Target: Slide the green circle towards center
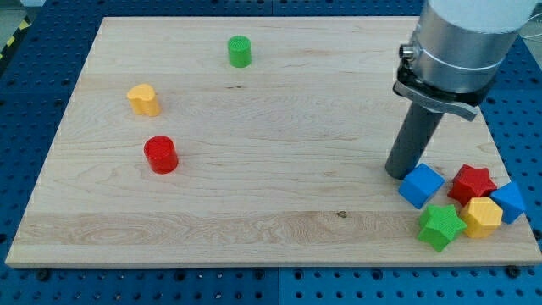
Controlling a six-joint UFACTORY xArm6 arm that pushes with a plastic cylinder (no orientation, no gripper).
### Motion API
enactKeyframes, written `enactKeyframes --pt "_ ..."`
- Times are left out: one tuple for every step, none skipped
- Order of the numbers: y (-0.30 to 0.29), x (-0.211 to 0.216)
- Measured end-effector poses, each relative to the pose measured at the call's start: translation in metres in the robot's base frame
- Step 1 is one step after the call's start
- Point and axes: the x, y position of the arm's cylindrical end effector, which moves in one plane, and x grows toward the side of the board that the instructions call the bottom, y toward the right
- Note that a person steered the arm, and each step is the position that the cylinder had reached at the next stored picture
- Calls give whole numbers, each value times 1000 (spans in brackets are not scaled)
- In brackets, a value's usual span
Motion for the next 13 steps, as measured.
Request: enactKeyframes --pt "6 0" --pt "6 1" --pt "6 -2" --pt "-5 -64" --pt "-13 -135" --pt "-25 -209" --pt "-66 -261" --pt "-121 -309" --pt "-166 -320" --pt "-202 -320" --pt "-203 -320" --pt "-231 -318" --pt "-270 -301"
